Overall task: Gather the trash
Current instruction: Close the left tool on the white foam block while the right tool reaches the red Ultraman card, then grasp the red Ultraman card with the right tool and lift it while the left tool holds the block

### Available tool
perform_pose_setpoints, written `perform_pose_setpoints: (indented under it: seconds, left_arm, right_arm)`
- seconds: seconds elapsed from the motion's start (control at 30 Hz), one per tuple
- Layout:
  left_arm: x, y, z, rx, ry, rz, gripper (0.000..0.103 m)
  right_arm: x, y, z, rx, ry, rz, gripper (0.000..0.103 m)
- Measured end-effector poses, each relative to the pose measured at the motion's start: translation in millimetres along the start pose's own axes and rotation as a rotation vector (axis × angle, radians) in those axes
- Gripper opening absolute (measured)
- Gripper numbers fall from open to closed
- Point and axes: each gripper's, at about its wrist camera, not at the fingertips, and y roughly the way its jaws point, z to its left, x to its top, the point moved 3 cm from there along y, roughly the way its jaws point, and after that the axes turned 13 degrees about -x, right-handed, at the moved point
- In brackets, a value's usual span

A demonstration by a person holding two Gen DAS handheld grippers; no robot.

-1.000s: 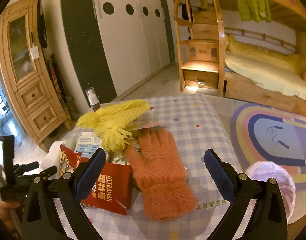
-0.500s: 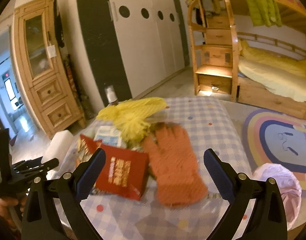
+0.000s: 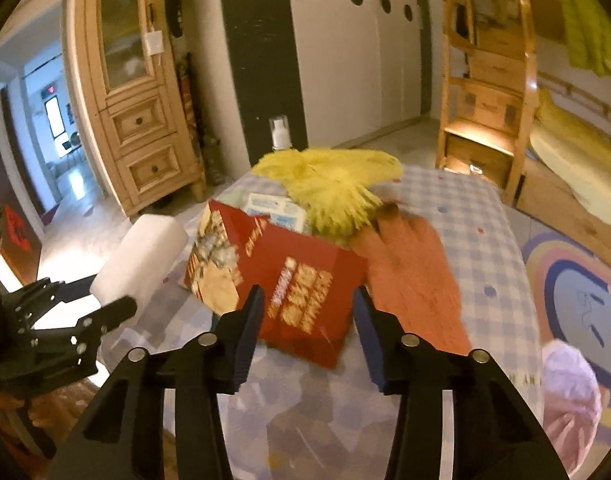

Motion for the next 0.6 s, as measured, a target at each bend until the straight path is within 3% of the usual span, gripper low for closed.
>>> perform_pose_setpoints:
  seconds: [0.17,0.33,0.6]
  left_arm:
    - [-14.3,-3.1,-5.0,-0.016,-0.031,0.015,0.064]
    - [-23.2,9.5,-17.9,-0.043,0.022,0.064,0.064]
    - [-21.1,26.3,-16.8,-0.05,0.022,0.095,0.065]
  right_arm:
    - [19.3,14.0,3.8,0.009,-0.007,-0.015,0.045]
    - [30.9,27.0,2.8,0.015,-0.017,-0.011,0.046]
    - [29.0,37.9,6.9,0.092,-0.042,0.063,0.049]
